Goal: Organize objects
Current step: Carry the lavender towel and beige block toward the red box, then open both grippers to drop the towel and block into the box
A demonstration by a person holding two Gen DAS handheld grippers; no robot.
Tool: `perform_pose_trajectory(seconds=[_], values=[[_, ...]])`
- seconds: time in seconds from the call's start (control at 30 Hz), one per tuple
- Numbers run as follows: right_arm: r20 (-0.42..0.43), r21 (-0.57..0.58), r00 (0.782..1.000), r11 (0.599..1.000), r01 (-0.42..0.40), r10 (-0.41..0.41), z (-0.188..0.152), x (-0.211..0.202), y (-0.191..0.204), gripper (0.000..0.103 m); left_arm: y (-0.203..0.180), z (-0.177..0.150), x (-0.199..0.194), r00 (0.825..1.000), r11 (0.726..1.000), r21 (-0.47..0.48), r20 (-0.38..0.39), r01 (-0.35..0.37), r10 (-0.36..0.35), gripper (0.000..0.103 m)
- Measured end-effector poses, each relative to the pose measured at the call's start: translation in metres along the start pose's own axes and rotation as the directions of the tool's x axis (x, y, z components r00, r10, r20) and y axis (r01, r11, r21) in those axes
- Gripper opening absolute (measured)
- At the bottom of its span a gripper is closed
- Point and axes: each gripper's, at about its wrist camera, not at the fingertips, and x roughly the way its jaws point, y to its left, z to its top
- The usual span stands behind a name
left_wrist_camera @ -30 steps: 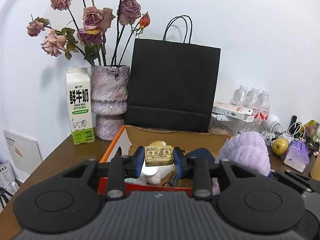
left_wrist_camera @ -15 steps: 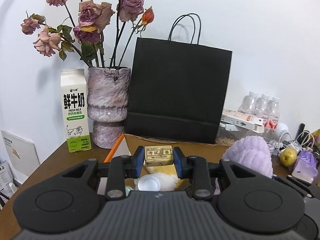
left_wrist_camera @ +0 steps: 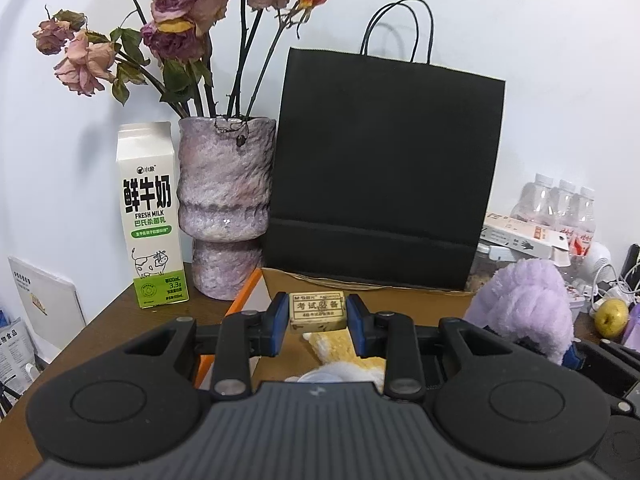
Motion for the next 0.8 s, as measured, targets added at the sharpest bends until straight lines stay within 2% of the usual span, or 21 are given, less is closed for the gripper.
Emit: perform_pose_trajectory(seconds=[0.37,0.47,0.5,0.53,0.57,0.6,0.63,0.7,0.8], values=[[-0.039,-0.012,0.999,1.000,0.028,-0.029,0.000,0.023,-0.009,0.031,0.002,0.002,0.021,1.000,1.000,0.014,-0.015,-0.013,0.013,0.032],[-0.070,-0.010,0.997,0.999,0.038,-0.039,-0.003,0.030,-0.012,0.043,0.002,0.001,0.023,1.000,1.000,0.021,-0.014,-0.015,0.015,0.035],[-0.078,-0.012,0.996,0.999,0.043,-0.043,-0.004,0.032,-0.013,0.054,0.002,0.001,0.023,1.000,1.000,0.023,-0.013,-0.014,0.014,0.048],[-0.085,-0.011,0.995,0.999,0.048,-0.049,-0.005,0.033,-0.014,0.070,0.002,0.001,0.023,1.000,1.000,0.023,-0.010,-0.014,0.014,0.071],[-0.088,-0.006,0.994,0.998,0.059,-0.060,-0.006,0.034,-0.015,0.080,0.003,0.001,0.022,1.000,1.000,0.018,-0.001,-0.022,0.022,0.085],[-0.085,-0.005,0.994,0.997,0.073,-0.073,-0.007,0.033,-0.015,0.096,0.003,0.001,0.020,0.999,0.999,0.013,0.015,-0.039,0.039,0.103],[-0.078,-0.006,0.993,0.996,0.089,-0.089,-0.007,0.033,-0.015,0.103,0.003,0.001,0.018,0.998,0.998,0.009,0.037,-0.058,0.058,0.103],[-0.066,-0.010,0.992,0.994,0.108,-0.108,-0.008,0.032,-0.015,0.103,0.002,0.001,0.018,0.996,0.997,0.011,0.043,-0.079,0.078,0.103],[-0.072,-0.005,0.992,0.994,0.108,-0.108,-0.009,0.031,-0.016,0.103,0.004,0.001,0.021,0.997,0.997,0.006,0.020,-0.072,0.072,0.103]])
